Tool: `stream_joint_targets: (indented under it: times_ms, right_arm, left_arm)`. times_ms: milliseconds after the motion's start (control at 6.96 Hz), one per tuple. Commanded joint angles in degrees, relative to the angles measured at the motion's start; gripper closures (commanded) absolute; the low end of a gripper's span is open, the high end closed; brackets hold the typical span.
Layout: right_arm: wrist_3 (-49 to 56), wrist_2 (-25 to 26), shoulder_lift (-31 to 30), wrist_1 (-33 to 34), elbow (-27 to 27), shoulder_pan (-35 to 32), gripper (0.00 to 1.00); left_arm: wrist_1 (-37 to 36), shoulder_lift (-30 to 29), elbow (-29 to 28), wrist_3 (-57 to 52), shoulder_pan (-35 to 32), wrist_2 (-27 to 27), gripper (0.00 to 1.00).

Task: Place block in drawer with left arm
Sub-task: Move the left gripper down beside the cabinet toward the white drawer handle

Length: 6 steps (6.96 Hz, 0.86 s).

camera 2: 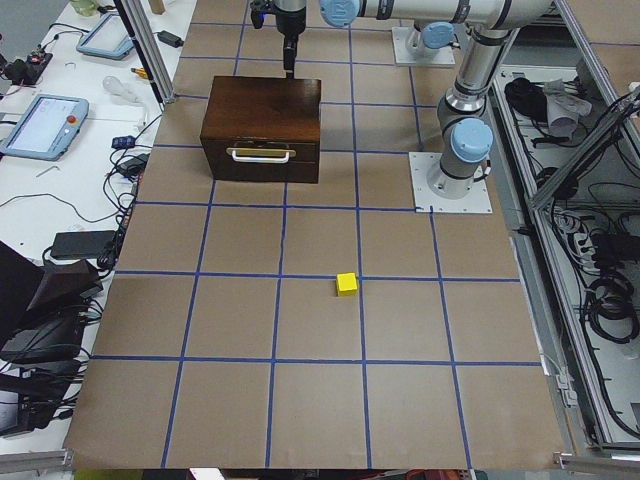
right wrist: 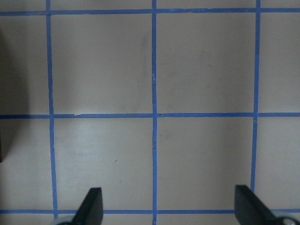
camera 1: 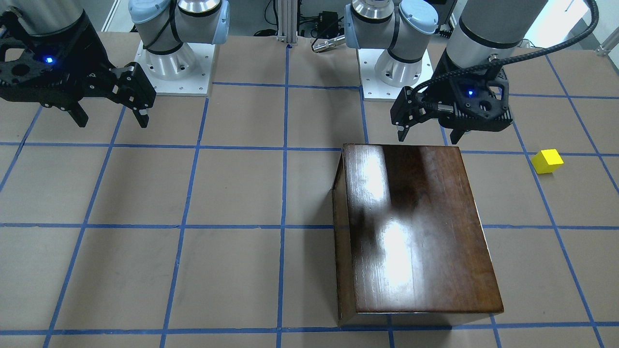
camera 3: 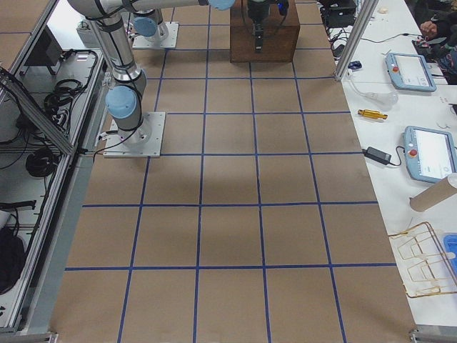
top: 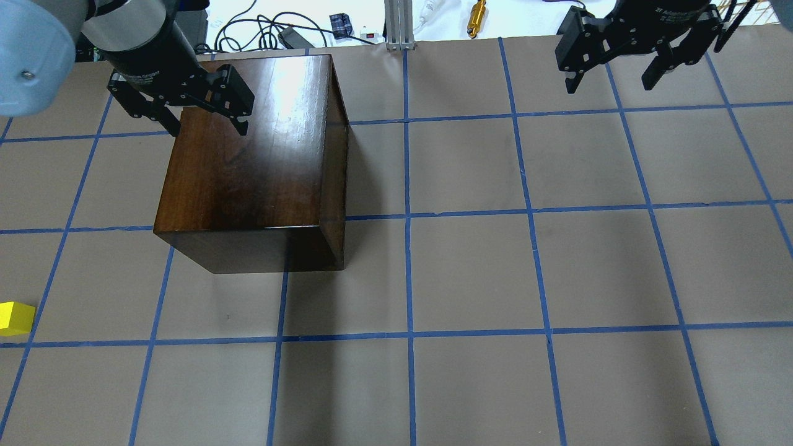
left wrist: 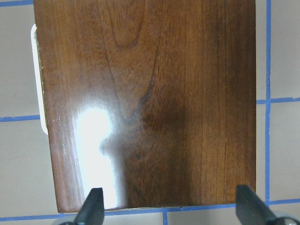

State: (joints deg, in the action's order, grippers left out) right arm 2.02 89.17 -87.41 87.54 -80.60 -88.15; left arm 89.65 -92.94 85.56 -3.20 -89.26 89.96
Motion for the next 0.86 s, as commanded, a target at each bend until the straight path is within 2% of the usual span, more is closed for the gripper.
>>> stream_joint_targets:
  times_ms: [0, 144, 431, 719]
  right_arm:
    - [0.0, 0.04, -0.04, 0.0, 0.0, 0.0, 0.0]
    - [0.0, -0.05, -0.04, 0.0, 0.0, 0.0, 0.0]
    - [0.0, 0.04, 0.05, 0.0, 0.0, 0.0, 0.0]
    - [0.0, 0.04, 0.05, 0.0, 0.0, 0.0, 0.0]
  left_arm:
    - [-0.09, -0.13, -0.22, -1.79, 2.05, -0.05, 0.0]
    - [0.43, -0.48, -0.74, -3.72, 5.99, -0.75, 0.0]
    - [0.88, -1.97, -0.31, -14.16, 14.77, -3.73, 0.0]
    - [-0.08, -5.39, -0.05, -24.27, 20.16, -3.92, 0.0]
